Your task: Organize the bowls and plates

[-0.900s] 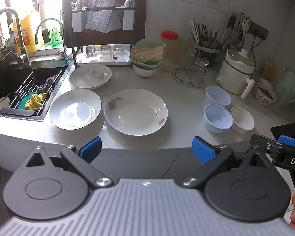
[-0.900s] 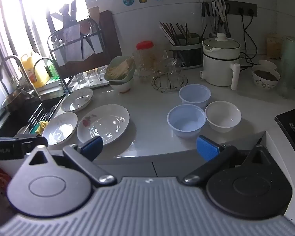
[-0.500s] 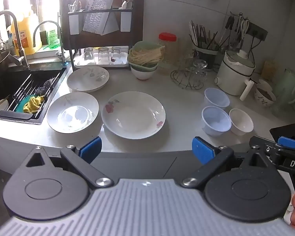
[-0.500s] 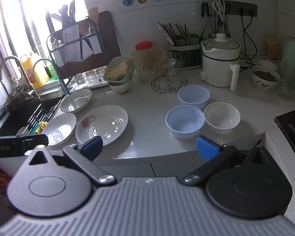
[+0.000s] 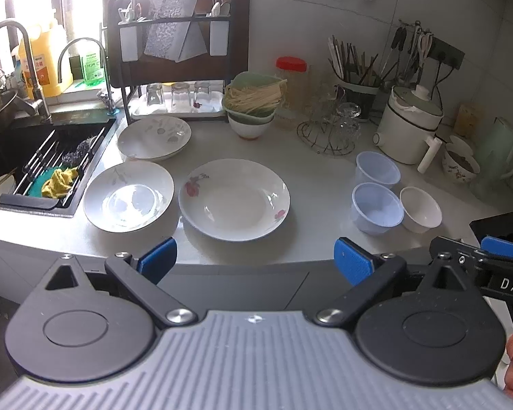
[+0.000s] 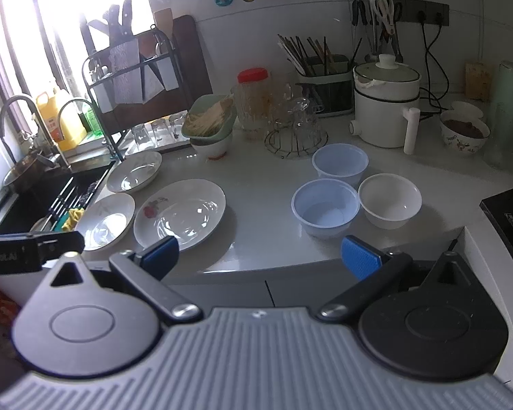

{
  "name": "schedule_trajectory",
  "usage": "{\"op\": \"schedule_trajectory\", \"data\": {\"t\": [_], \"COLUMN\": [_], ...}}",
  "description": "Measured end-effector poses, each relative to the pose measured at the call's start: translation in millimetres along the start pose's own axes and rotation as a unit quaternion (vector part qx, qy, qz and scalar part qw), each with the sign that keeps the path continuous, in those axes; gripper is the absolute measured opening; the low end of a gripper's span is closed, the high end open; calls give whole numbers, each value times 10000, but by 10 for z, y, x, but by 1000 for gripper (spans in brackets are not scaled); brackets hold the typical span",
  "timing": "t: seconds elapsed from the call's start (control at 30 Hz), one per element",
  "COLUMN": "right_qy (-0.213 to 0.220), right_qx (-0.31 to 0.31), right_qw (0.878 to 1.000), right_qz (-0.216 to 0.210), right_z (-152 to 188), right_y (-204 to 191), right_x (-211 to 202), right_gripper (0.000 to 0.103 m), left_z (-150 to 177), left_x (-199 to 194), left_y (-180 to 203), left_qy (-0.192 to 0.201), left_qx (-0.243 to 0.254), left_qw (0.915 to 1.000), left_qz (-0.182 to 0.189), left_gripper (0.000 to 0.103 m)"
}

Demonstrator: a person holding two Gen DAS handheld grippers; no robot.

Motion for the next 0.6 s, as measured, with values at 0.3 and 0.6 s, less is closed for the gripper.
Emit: {"op": "schedule_trajectory", "data": {"t": [0.3, 0.6], "right_qy": [64, 134], "right_qx": [-72, -97], "right_qw": [10000, 9999], "right_qz": [-22, 24], "right_z": [16, 71], "right_y": [-50, -102], "right_x": [-27, -69], "right_gripper": [103, 103], "left_z": [32, 98], "left_x": [-20, -22], "left_y": [-74, -88], "left_qy": [-41, -149], "left_qx": [2, 80], "left_qw": [10000, 9999], "left_qz": [17, 32], "left_gripper": [100, 100]}}
Point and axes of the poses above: each gripper's, at about its wrist camera, not at the fingertips, and x roughly the way its jaws point, y to its right, z to its underside, the point moved 1 cm from there along x, roughly the way its jaws point, and after that the axes turned 5 degrees about x, right-handed, at the moved point
